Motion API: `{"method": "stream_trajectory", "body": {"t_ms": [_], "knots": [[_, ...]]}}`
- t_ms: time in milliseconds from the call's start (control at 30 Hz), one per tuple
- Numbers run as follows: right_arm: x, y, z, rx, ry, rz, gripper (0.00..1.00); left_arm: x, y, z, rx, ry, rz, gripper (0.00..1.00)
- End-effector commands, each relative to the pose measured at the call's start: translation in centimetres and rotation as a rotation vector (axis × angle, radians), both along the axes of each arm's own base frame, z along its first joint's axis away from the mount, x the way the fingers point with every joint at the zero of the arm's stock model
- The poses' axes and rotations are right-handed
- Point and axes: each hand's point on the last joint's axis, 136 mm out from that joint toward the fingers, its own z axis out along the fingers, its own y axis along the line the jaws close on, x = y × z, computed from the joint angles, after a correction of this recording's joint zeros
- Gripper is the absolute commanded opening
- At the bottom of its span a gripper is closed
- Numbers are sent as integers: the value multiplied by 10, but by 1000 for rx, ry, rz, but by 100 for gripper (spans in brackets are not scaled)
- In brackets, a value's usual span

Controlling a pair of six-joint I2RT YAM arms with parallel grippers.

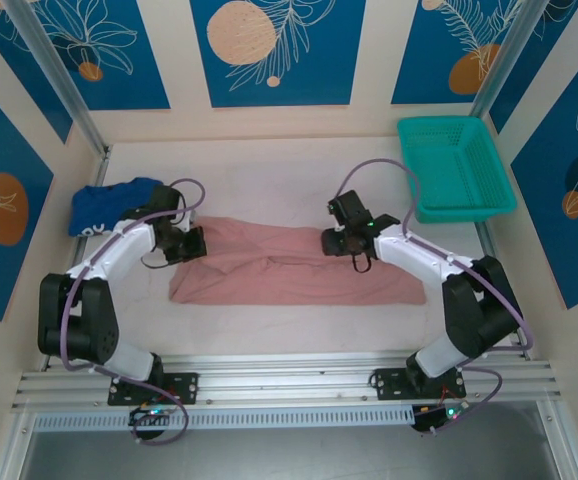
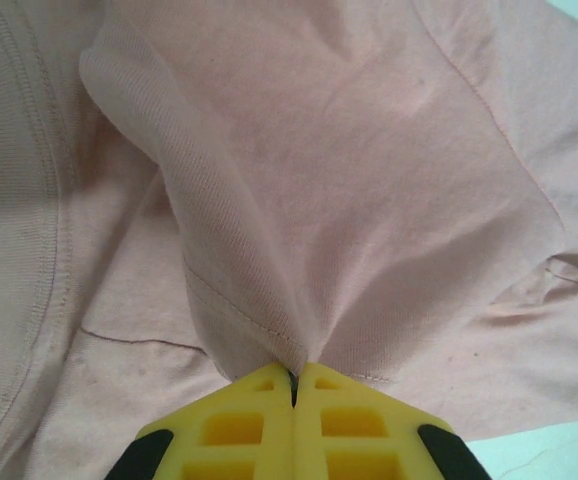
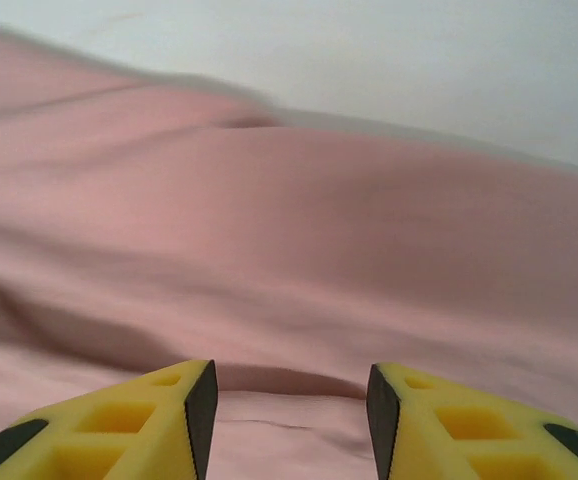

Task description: Fold the inside-out t-shirt

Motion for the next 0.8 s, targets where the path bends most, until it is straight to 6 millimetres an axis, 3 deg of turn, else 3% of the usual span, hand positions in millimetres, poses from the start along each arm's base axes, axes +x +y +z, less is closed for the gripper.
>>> {"method": "stream_trajectory", "body": {"t_ms": [0,100,233,367,500,767], "knots": [[-11,79,22,229,-44,239,47,-5,-10,13,-59,-23,4,0],[-26,132,29,262,-144,398,50,-4,-10,12,-59,-21,7,0],[-36,192,39,266,-336,572,72,-5,-10,12,-56,-17,6,0],[-40,238,38,180,-537,671,82,-5,-11,12,-62,-14,7,0],[-35,260,34,81,-689,687,84,-5,-11,10,-66,-9,8,0],[-21,275,19,-88,-859,658,86,-5,-11,10,-63,-9,2,0]]}}
